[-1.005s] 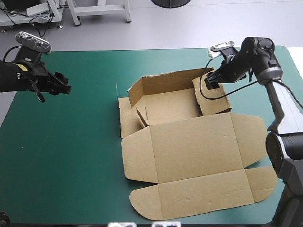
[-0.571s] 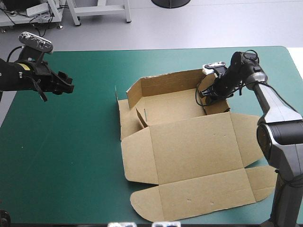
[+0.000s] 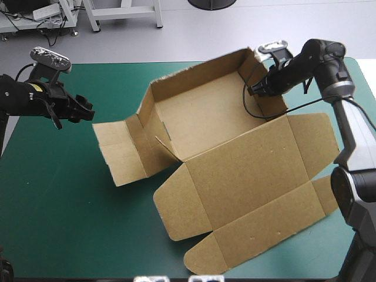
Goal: Fold the box
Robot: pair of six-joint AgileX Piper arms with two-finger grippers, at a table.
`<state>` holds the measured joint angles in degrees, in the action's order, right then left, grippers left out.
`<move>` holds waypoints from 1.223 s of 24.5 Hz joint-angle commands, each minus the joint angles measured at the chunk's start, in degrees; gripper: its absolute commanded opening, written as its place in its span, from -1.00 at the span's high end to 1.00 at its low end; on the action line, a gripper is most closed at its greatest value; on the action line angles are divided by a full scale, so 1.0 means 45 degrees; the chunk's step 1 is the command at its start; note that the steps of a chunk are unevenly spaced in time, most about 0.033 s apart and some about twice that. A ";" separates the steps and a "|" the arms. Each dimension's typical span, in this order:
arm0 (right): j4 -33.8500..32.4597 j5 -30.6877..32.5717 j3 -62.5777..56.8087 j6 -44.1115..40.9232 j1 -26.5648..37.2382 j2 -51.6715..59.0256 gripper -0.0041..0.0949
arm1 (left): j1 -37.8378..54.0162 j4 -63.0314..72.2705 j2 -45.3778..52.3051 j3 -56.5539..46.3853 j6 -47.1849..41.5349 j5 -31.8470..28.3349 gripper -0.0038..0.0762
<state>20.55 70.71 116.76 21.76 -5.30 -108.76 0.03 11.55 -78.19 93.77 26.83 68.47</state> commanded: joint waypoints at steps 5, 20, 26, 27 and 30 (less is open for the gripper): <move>0.2283 0.0290 0.1458 0.0826 0.1960 0.3568 0.95 | -0.0011 -0.1089 0.0330 0.0268 -0.0239 -0.0918 -0.27; 0.5522 0.0267 0.1458 0.1561 0.4148 0.4552 0.95 | 0.3351 0.3595 0.0022 0.0268 0.0927 -0.1863 -0.05; 0.5742 0.0267 0.1458 0.1594 0.4148 0.4552 0.95 | 0.4723 0.9327 -0.0760 0.0268 0.2681 0.0309 -0.05; 0.5742 0.0267 0.1458 0.1594 0.4148 0.4552 0.95 | 0.4755 1.0071 -0.0921 0.0268 0.2809 0.0640 -0.05; 0.5888 0.0267 0.1458 0.1594 0.4148 0.4552 0.95 | 0.4686 1.2398 -0.1329 0.0268 0.3191 0.1225 -0.05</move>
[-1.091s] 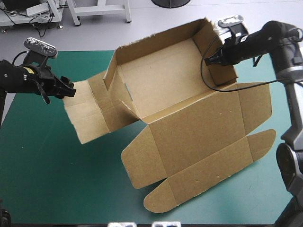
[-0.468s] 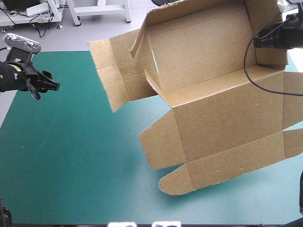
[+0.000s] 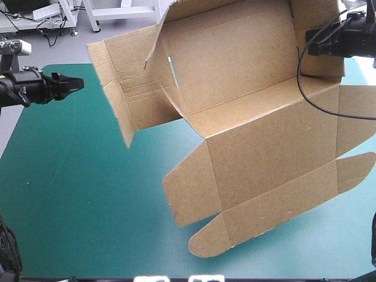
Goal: Fold the box
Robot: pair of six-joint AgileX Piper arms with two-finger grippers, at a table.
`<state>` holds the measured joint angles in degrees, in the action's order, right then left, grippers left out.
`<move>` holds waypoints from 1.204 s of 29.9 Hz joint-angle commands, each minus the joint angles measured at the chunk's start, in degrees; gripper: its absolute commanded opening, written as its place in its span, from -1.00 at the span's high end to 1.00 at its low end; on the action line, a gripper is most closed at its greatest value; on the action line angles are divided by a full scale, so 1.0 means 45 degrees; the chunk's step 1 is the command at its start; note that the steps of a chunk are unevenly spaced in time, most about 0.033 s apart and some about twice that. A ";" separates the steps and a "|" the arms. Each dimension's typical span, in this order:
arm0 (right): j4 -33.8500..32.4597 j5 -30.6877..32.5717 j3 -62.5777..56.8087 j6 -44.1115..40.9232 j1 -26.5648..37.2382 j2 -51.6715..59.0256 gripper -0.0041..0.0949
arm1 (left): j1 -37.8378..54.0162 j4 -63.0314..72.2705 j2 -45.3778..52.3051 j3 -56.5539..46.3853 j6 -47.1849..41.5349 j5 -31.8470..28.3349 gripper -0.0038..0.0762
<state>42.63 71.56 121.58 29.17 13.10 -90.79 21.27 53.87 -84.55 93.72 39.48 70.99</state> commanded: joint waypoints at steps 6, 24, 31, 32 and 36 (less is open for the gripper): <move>0.1174 0.0019 0.0388 -0.0051 0.0060 0.0538 0.95 | -0.0633 0.4749 -0.0113 0.0279 0.0520 0.0667 -0.05; 0.2712 -0.0678 0.0388 -0.0191 -0.0150 -0.0954 0.95 | -0.3640 0.4688 -0.0113 0.0279 0.0472 0.0667 -0.05; 0.1267 -0.1442 0.0388 -0.0826 -0.1385 -0.1482 0.95 | -0.3640 0.5069 -0.0113 0.0279 0.0472 0.0667 -0.05; 0.0922 -0.1657 0.0388 -0.0925 -0.1616 -0.1508 0.95 | -0.3640 0.5069 -0.0113 0.0279 0.0472 0.0667 -0.05; -0.0281 -0.2719 0.0388 -0.1532 -0.2547 -0.1625 0.95 | -0.3640 0.5069 -0.0113 0.0279 0.0499 0.0667 -0.10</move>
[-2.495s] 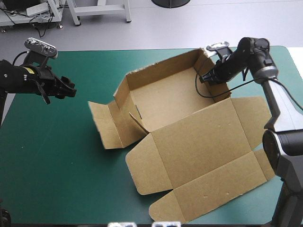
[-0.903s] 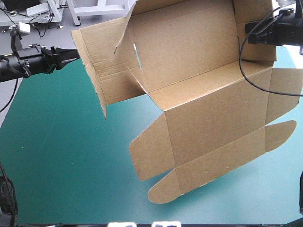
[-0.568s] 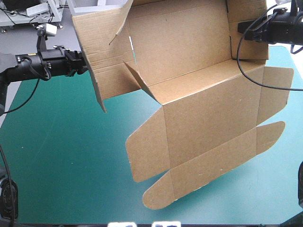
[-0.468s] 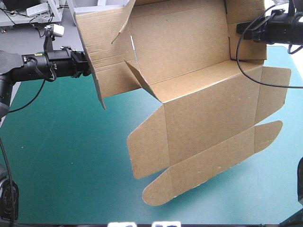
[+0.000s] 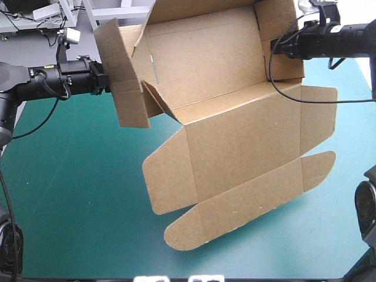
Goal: Fold the box
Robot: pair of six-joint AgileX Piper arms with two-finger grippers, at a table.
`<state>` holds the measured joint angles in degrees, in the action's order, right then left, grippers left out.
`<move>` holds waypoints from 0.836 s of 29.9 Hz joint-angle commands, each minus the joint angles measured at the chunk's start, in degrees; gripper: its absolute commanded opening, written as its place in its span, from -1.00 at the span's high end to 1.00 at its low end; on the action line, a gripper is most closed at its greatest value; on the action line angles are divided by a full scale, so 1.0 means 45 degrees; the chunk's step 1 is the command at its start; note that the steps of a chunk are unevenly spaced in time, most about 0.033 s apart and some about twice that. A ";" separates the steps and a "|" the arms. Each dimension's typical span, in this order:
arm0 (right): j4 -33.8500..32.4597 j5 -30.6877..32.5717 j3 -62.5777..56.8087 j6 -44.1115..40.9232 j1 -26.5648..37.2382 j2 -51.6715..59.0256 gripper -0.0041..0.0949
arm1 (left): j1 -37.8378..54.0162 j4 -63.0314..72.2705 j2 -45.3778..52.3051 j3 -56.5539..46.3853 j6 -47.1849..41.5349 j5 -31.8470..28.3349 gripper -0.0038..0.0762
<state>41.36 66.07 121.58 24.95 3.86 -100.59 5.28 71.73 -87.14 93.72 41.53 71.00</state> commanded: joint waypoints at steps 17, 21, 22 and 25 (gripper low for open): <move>-0.1394 -0.3270 0.0388 -0.1654 -0.2502 -0.0413 0.95 | -0.0086 0.2242 0.0464 0.0279 0.0073 0.0664 -0.41; -0.1715 -0.3597 0.0388 -0.1874 -0.2837 -0.0629 0.95 | -0.0086 0.2176 0.0464 0.0279 0.0073 0.0664 -0.47; -0.1864 -0.3685 0.0388 -0.1992 -0.2896 -0.0678 0.95 | -0.0086 0.2142 0.0464 0.0279 0.0073 0.0664 -0.47; -0.1955 -0.3821 0.0388 -0.2209 -0.3060 -0.0841 0.95 | -0.0086 0.1914 0.0464 0.0279 0.0073 0.0664 -0.47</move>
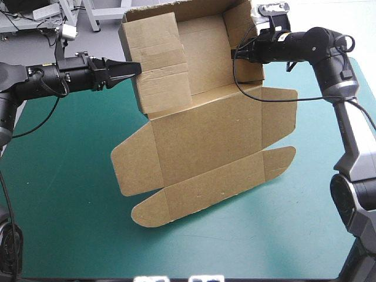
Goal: Fold the box
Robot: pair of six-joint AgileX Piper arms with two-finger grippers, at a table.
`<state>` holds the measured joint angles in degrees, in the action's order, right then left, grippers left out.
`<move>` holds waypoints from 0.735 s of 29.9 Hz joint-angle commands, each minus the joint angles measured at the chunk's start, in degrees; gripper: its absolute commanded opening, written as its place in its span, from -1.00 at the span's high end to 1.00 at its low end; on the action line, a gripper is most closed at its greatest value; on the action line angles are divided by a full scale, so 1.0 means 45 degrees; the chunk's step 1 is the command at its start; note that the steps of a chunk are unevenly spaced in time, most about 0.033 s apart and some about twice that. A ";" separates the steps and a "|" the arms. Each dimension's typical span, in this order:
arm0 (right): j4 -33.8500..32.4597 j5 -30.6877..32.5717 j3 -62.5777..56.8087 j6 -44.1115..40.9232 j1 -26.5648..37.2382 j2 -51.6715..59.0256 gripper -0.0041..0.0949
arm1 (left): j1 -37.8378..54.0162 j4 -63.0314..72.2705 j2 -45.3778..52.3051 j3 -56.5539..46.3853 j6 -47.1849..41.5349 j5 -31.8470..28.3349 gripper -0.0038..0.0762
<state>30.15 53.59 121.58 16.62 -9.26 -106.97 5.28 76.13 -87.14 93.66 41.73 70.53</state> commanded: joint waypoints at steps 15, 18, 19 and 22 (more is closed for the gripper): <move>-0.1440 -0.1533 0.0388 -0.1594 -0.1122 0.0343 0.95 | -0.1287 -0.2851 0.0464 0.0292 -0.0774 -0.2548 -0.47; -0.1903 -0.1442 0.0388 -0.1951 -0.1195 0.0343 0.95 | -0.2367 -0.5523 0.0464 0.0292 -0.1987 -0.3810 -0.47; -0.1982 -0.1423 0.0388 -0.1982 -0.1239 0.0343 0.95 | -0.2864 -0.6582 0.0464 0.0292 -0.2751 -0.4227 -0.47; -0.2074 -0.1316 0.0388 -0.2170 -0.1246 0.0343 0.95 | -0.3993 -0.9592 0.0464 0.0292 -0.4627 -0.5633 -0.47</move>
<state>17.35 50.94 121.58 8.53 -14.27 -108.89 -8.45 41.22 -87.14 93.61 29.06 52.90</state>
